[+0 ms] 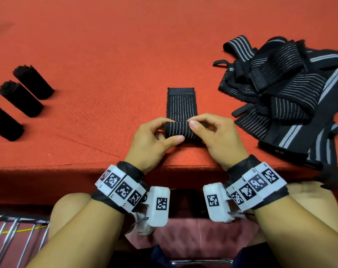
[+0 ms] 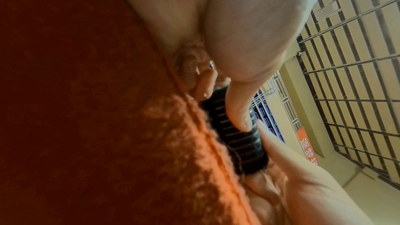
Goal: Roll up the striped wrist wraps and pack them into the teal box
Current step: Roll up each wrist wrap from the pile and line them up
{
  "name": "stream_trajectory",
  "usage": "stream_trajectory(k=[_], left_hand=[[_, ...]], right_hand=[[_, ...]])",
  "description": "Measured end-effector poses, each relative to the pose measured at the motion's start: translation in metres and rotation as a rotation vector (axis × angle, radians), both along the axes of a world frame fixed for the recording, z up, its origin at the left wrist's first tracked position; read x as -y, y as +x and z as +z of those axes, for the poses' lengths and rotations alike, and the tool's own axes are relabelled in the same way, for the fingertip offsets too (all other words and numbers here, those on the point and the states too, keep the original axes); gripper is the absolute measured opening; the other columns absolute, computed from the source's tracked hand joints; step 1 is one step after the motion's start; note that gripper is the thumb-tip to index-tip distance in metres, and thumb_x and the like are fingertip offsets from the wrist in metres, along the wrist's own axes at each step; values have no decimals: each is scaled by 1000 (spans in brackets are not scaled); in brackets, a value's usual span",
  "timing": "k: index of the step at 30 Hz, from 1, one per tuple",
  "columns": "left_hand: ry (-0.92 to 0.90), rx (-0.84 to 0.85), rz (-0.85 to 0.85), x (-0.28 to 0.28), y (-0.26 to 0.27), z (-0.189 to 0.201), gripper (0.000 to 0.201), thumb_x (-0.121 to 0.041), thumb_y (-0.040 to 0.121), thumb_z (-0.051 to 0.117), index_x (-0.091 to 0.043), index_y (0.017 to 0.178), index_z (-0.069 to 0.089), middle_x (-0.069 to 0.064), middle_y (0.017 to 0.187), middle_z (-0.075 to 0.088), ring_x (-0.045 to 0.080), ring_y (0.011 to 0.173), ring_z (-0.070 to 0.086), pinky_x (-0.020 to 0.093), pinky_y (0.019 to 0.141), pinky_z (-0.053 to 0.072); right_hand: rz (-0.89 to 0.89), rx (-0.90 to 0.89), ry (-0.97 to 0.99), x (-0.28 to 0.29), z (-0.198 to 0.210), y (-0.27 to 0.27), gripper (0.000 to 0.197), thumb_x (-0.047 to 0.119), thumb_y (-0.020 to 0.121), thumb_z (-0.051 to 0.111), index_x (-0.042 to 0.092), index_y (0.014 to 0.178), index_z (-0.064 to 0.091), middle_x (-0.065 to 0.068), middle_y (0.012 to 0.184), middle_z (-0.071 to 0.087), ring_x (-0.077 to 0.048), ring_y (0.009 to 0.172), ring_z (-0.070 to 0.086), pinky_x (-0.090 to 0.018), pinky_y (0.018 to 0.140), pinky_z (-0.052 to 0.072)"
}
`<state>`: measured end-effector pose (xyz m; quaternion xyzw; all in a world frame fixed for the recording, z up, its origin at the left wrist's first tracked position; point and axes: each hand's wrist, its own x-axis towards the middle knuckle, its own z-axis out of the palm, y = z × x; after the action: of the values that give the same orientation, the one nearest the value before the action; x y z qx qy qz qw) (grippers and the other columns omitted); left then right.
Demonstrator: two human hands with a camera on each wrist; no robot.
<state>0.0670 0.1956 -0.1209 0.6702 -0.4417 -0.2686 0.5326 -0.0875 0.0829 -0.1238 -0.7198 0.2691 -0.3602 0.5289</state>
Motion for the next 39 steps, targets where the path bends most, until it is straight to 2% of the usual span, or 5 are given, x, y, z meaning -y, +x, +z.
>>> stream_trajectory(k=[6, 11, 18, 28, 39], left_hand=[[2, -45, 79, 1, -4, 1, 23, -33, 76, 84, -19, 93, 77, 1, 101, 67, 26, 75, 61, 51, 64, 62], [34, -17, 72, 0, -5, 5, 19, -37, 84, 80, -22, 95, 78, -2, 104, 69, 29, 97, 68, 51, 71, 62], [-33, -58, -109, -3, -3, 8, 46, -12, 80, 84, -24, 120, 66, -1, 112, 70, 13, 93, 67, 30, 83, 56], [-34, -93, -39, -2, -4, 7, 23, -10, 82, 82, -11, 104, 74, 3, 98, 77, 10, 86, 70, 26, 84, 58], [0, 19, -62, -1, -1, 2, 45, -20, 75, 89, -26, 115, 69, -9, 106, 72, 7, 90, 68, 27, 85, 56]], right_hand=[[114, -22, 51, 0, 2, -7, 33, 5, 85, 78, 19, 114, 70, 26, 67, 58, -11, 51, 35, -26, 52, 33], [89, 13, 74, 0, 1, -4, 20, 22, 86, 76, 31, 104, 73, -18, 96, 73, -45, 61, 58, -57, 71, 54], [38, -22, -3, 1, 0, 0, 9, 19, 95, 69, 19, 96, 77, 1, 91, 77, -16, 87, 72, -34, 81, 58], [116, -38, -11, -1, 4, -6, 24, 12, 88, 77, 20, 110, 73, 25, 75, 57, -12, 50, 35, -28, 50, 32], [50, -67, 7, 0, 3, 0, 7, 22, 90, 72, 26, 96, 73, -5, 93, 74, -17, 75, 68, -42, 77, 59]])
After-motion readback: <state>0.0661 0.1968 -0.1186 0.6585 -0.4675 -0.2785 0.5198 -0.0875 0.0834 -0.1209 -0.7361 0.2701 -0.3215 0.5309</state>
